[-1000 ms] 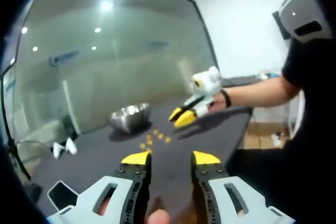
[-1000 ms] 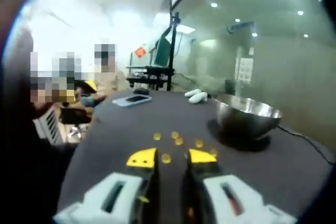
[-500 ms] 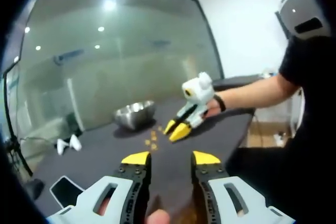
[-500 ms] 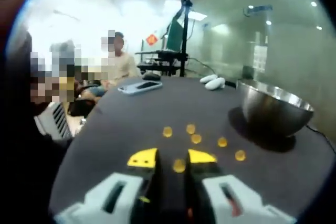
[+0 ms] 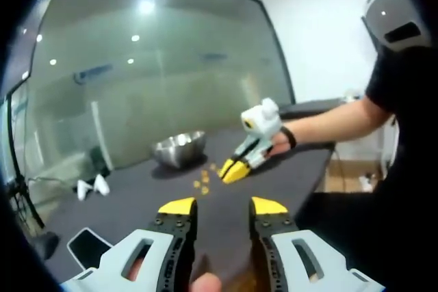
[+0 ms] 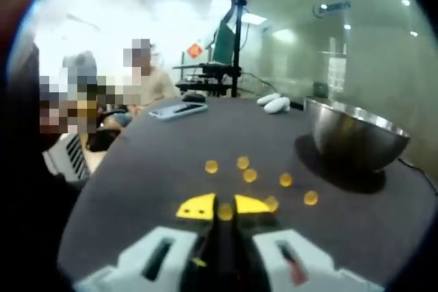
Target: Pick up the QQ candy scattered on the table and place it into the stainless steel bowl on the table
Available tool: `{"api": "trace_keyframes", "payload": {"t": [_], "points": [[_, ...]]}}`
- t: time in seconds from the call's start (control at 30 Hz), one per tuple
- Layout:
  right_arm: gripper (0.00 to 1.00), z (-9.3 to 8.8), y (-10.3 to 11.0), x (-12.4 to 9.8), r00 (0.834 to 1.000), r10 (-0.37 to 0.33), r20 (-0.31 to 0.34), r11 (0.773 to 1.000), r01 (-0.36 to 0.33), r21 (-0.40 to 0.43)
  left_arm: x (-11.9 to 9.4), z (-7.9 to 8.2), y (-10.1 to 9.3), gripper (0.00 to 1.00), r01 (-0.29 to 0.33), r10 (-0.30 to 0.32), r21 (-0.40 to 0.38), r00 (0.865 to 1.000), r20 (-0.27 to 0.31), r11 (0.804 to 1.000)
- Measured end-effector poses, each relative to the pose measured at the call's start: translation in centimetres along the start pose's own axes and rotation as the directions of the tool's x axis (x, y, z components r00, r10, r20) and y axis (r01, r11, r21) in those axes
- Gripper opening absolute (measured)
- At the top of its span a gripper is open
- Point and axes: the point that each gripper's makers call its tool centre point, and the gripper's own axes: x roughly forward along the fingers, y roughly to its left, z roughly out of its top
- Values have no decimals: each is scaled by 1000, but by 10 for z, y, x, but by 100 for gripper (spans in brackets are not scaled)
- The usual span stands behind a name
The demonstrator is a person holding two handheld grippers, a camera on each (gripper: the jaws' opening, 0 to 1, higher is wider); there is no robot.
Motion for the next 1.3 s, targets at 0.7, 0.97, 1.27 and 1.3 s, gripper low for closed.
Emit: {"api": "trace_keyframes", "payload": {"t": [0.7, 0.97, 1.27, 1.3], "points": [[10, 64, -40, -43, 958, -249, 142, 965, 257, -43, 2, 11, -10, 33, 37, -38, 25, 999, 21, 999], [10, 100, -93, -60, 844, -502, 190, 864, 498, 72, 6, 10, -9, 34, 25, -25, 7, 999, 20, 1000], [9, 147, -157, -48, 778, -592, 211, 806, 581, 117, -1, 22, -16, 35, 45, -46, 34, 998, 38, 998], [9, 149, -160, -44, 777, -594, 208, 804, 584, 114, -1, 22, -15, 35, 42, -43, 28, 998, 41, 999]]}}
